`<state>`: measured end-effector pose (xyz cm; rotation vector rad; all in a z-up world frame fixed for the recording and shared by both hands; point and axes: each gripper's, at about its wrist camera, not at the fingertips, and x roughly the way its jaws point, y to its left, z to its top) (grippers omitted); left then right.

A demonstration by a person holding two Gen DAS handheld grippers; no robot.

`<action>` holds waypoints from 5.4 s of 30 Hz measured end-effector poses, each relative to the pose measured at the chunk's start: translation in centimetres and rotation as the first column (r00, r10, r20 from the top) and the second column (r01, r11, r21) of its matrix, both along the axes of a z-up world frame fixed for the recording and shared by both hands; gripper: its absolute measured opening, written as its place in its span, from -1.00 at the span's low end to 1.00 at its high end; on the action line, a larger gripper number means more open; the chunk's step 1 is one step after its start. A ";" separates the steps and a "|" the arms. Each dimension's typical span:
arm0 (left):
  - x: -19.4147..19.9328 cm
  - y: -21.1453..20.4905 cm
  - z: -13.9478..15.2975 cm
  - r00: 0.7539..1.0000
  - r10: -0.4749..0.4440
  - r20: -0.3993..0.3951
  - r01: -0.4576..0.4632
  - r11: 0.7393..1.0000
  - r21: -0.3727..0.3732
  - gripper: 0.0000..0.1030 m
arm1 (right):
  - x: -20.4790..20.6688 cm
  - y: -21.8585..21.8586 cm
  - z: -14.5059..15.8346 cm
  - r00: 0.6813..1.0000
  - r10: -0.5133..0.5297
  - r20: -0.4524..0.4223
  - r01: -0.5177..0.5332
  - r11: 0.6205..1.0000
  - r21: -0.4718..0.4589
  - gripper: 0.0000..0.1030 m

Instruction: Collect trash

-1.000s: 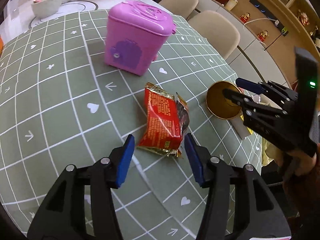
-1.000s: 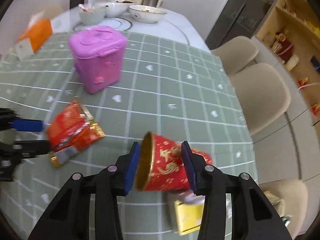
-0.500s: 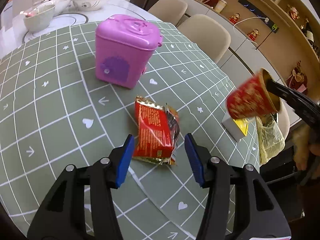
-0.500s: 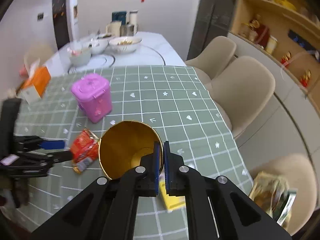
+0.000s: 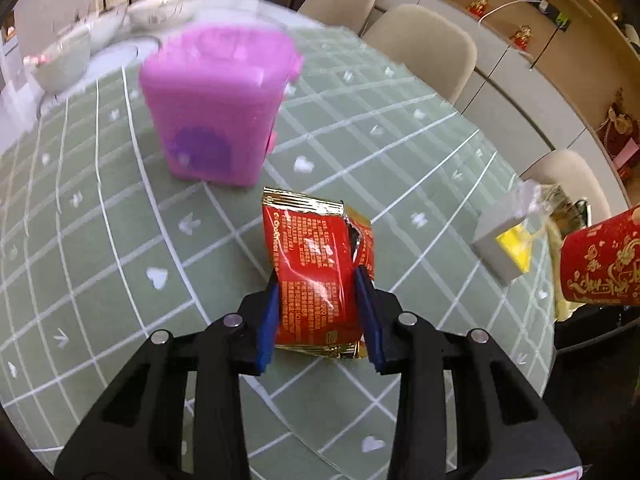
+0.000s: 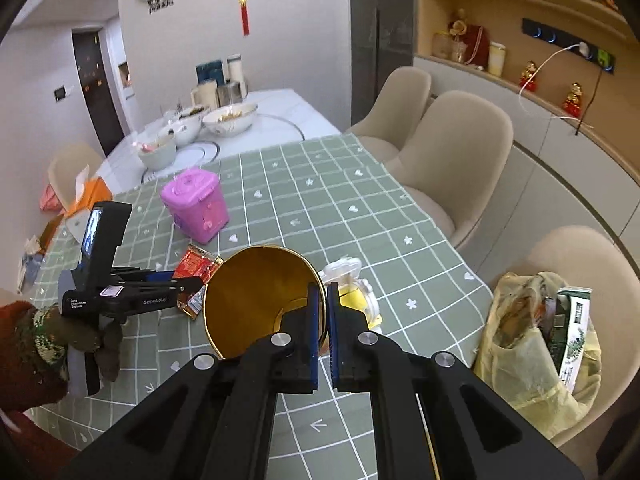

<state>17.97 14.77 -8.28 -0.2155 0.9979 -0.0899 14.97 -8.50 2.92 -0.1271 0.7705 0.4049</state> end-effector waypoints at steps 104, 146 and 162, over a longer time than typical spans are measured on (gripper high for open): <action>-14.2 -18.1 10.2 0.921 -0.282 0.267 0.254 0.958 0.137 0.49 | -14.8 -17.1 -0.1 0.915 -0.392 0.096 0.373 0.912 0.173 -0.07; -22.2 -15.1 11.6 0.899 -0.256 0.355 0.187 0.958 0.218 0.49 | -23.0 -7.5 -0.6 0.887 -0.444 0.128 0.432 0.895 0.111 -0.07; -22.1 -14.7 11.6 0.903 -0.246 0.351 0.179 0.960 0.214 0.49 | -22.9 -7.5 -0.7 0.885 -0.448 0.125 0.436 0.893 0.109 -0.07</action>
